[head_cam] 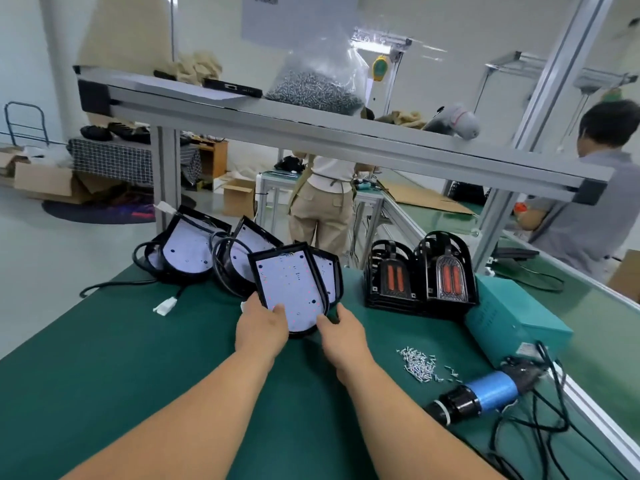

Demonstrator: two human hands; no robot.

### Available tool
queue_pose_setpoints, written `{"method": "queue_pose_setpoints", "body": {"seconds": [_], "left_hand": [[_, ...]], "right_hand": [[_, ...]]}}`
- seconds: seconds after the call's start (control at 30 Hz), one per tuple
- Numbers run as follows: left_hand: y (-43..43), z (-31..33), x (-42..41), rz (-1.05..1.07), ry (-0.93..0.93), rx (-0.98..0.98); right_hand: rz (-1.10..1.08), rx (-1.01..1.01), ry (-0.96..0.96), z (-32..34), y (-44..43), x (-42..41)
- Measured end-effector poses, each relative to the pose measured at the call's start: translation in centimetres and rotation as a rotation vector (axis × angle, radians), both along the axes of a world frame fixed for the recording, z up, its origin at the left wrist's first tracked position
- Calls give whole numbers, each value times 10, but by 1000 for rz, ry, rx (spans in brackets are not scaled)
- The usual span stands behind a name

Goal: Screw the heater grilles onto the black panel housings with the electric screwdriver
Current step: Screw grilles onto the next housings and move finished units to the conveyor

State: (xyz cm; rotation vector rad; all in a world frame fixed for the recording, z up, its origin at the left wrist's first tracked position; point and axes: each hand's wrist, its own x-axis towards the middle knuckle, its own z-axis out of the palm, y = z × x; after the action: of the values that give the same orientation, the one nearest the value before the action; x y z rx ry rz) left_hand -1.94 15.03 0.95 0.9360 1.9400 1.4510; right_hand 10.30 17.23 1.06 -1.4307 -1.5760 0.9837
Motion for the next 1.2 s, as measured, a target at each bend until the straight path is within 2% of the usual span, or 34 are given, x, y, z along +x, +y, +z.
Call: {"method": "queue_pose_setpoints", "body": {"seconds": [0.13, 0.3, 0.4, 0.53, 0.63, 0.7, 0.77, 0.87, 0.97, 1.03, 1.13, 1.2], "left_hand": [[1, -6, -6, -10, 10, 25], [-17, -2, -6, -148, -167, 128], [-34, -2, -6, -237, -197, 99], [-46, 8, -4, -370, -491, 90], [-44, 15, -8, -336, -781, 59], [-43, 15, -12, -347, -859, 18], [-43, 13, -12, -385, -842, -28], [-44, 9, 0, -368, -707, -111], [-41, 3, 1, -298, -593, -62], [-43, 1, -2, -334, -644, -71], [-46, 2, -5, -391, -737, -95], [-45, -2, -3, -399, -732, -80]], "right_hand": [[-7, -39, 110, -2, 6, 2], [5, -91, 277, 8, 2, 10], [-16, -37, 287, 20, -1, 14], [-61, 16, 228, 30, -21, 24], [-32, -17, 219, 30, -38, 35], [17, -40, 137, 25, -49, 41], [68, -36, 16, 19, -58, 44], [136, -27, -277, 17, -64, 51], [139, -2, -618, 33, -50, 59], [68, 28, -649, 47, -30, 66], [-52, 113, -571, 59, 12, 74], [-94, 139, -544, 60, 39, 76]]}}
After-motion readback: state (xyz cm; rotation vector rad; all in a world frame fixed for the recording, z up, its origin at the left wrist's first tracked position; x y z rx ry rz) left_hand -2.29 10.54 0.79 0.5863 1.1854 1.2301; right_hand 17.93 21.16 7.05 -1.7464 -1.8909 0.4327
